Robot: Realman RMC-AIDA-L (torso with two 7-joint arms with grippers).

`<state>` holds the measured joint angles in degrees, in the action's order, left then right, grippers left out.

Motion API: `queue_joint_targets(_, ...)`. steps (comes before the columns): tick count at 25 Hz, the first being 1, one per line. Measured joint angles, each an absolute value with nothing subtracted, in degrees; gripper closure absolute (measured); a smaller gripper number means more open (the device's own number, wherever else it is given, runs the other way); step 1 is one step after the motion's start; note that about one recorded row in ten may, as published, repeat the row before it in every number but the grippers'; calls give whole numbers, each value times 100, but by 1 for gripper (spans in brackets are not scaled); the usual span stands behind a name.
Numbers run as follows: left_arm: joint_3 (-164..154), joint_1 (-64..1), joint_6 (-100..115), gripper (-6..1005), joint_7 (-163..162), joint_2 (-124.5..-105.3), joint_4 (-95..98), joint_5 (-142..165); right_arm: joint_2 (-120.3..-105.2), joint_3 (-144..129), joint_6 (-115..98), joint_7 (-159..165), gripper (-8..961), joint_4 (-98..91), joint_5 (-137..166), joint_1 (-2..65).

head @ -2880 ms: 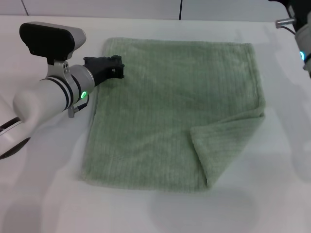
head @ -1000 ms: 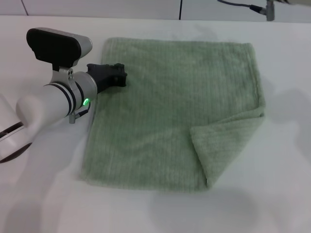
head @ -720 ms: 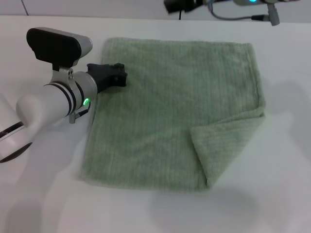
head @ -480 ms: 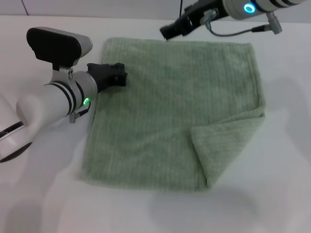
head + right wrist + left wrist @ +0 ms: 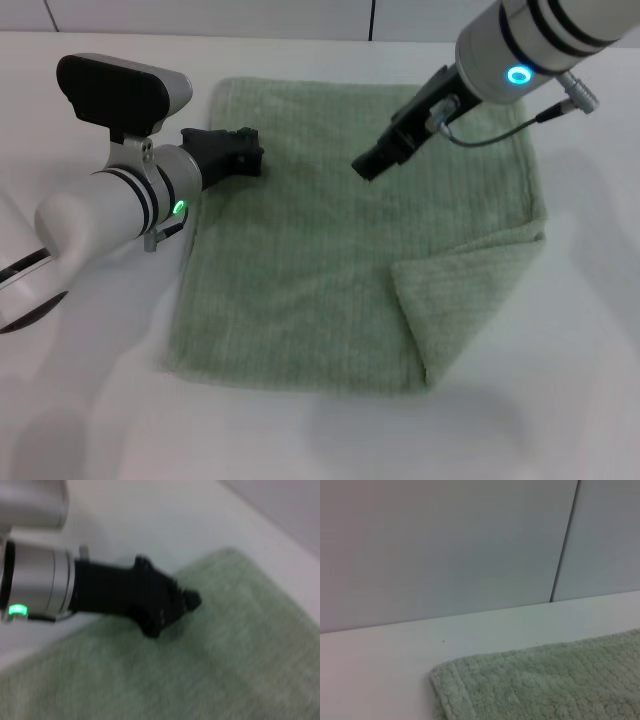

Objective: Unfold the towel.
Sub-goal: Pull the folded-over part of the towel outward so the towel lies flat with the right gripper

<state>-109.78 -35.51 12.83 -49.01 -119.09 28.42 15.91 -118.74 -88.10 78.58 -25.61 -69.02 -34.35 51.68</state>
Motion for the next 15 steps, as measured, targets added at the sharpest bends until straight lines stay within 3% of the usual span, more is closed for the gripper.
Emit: queue_joint_targets(15, -10977, -3551, 1283, 943, -4904, -11909, 2860, 1591, -11906, -9321, 8210, -2785, 192, -6117, -3474, 5431)
